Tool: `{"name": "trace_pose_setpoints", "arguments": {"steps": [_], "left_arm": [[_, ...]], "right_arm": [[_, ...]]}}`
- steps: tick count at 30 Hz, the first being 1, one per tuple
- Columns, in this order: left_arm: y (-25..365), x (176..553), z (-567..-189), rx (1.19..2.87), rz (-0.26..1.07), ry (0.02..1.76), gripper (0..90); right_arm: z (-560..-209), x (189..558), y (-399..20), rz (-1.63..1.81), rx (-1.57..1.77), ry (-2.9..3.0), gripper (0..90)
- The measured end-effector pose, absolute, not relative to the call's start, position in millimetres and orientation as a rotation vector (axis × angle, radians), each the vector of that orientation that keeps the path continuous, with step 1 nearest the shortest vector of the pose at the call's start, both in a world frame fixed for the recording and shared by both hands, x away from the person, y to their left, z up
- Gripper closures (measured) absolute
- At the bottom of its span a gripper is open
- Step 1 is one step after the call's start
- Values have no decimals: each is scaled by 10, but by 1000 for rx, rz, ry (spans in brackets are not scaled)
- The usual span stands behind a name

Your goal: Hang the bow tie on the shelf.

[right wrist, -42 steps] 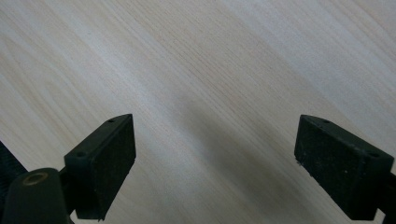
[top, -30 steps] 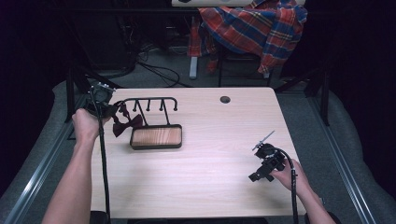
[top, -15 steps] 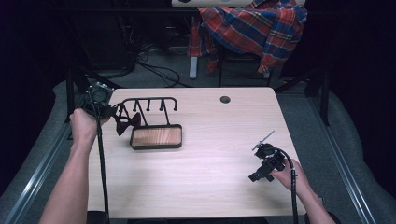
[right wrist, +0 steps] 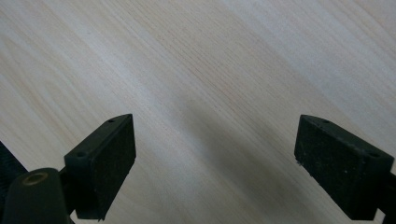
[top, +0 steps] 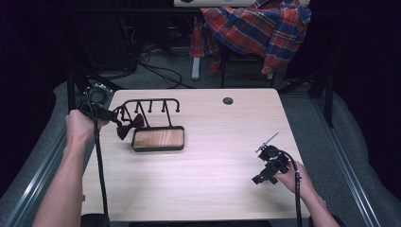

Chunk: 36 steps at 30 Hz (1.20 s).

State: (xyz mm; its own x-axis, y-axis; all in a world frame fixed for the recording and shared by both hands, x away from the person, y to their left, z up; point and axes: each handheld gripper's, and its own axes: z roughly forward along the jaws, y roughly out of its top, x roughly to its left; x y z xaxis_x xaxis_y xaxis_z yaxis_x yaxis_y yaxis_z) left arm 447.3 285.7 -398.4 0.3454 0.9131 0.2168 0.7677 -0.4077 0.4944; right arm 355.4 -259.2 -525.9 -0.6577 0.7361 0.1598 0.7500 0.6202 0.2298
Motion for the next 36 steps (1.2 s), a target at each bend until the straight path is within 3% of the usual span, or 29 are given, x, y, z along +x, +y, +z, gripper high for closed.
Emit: {"name": "trace_pose_setpoints", "arguments": {"steps": [9,26,36], "left_arm": [[2894,4439,-3979,2281,640,1483,296],[2846,4345,-4009,2209,579,1461,201],[2806,4074,-3901,2198,561,1428,146]], "right_arm": [[-5279,3547,-2585,-461,-1293,-2775,123],[-5279,3543,-2591,-482,-1324,-2751,128],[-5257,3551,-2593,-436,-1284,-2768,126]]}}
